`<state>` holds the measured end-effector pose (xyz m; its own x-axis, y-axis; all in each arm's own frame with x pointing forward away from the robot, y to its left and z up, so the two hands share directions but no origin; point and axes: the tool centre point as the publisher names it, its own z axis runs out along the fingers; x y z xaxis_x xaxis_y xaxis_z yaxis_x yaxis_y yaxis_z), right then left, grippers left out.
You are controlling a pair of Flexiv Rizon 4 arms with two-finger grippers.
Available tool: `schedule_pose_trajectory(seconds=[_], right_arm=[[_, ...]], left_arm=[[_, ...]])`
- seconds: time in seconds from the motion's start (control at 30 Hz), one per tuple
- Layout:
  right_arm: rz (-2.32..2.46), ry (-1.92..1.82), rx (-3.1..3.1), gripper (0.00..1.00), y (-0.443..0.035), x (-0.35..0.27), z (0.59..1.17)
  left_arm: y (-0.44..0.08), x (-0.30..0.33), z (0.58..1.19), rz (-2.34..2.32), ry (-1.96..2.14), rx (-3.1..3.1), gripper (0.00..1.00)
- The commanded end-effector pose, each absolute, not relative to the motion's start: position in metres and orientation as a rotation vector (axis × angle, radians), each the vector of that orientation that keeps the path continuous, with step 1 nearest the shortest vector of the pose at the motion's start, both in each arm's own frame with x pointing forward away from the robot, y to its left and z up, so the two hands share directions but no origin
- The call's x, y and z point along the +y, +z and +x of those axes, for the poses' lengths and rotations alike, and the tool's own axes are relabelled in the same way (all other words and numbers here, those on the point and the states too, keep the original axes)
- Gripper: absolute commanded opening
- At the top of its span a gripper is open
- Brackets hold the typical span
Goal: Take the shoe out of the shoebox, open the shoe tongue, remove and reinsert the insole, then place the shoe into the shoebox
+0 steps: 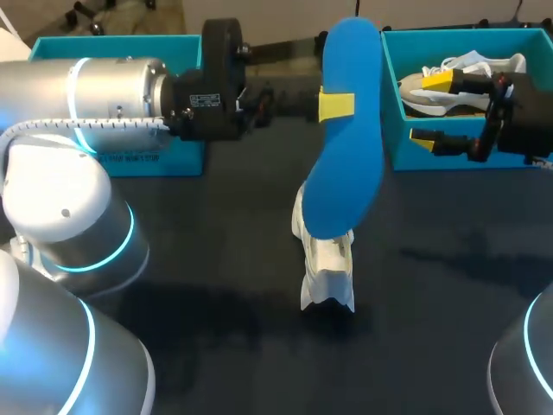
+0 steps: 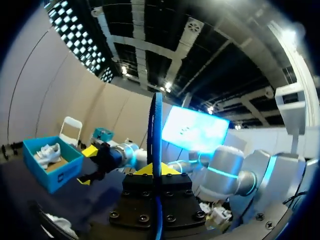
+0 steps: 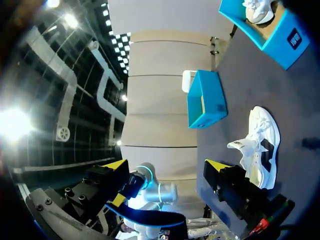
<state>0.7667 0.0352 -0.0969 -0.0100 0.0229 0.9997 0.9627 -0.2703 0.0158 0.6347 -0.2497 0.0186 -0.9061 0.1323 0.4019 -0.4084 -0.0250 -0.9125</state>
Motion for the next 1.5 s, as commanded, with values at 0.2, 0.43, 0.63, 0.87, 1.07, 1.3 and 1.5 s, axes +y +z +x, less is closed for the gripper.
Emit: schedule_pose_trajectory(seconds=[0.2,0.43,0.63,0.87,1.07,1.3,1.5], right_arm=[[-1.420,-1.409,-1.092,1.00,-0.097,0.036,0.767],[-1.420,-1.409,-1.092,1.00,-0.097,0.036,0.767],[-1.420,-1.409,-1.092,1.00,-0.097,0.036,0.767],[-1.420,-1.409,-1.092,1.00,-0.097,0.036,0.767],[-1.420,-1.409,-1.092,1.00,-0.097,0.036,0.767],[-1.420,-1.409,-1.092,1.00,-0.097,0.036,0.767],[-1.420,-1.409,-1.092,1.00,-0.097,0.036,0.767]], left_arm=[[-0.003,-0.244,0.666,-0.667,2.289,-2.175,0.00],[-0.004,-0.251,0.675,-1.060,2.400,-2.130,0.00],[-0.004,-0.251,0.675,-1.060,2.400,-2.130,0.00],[-0.004,-0.251,0.675,-1.060,2.400,-2.130,0.00],[-0.004,-0.251,0.675,-1.060,2.400,-2.130,0.00],[-0.004,-0.251,0.675,-1.060,2.400,-2.130,0.00],[-0.014,-0.257,0.677,-1.189,2.493,-2.175,0.00]])
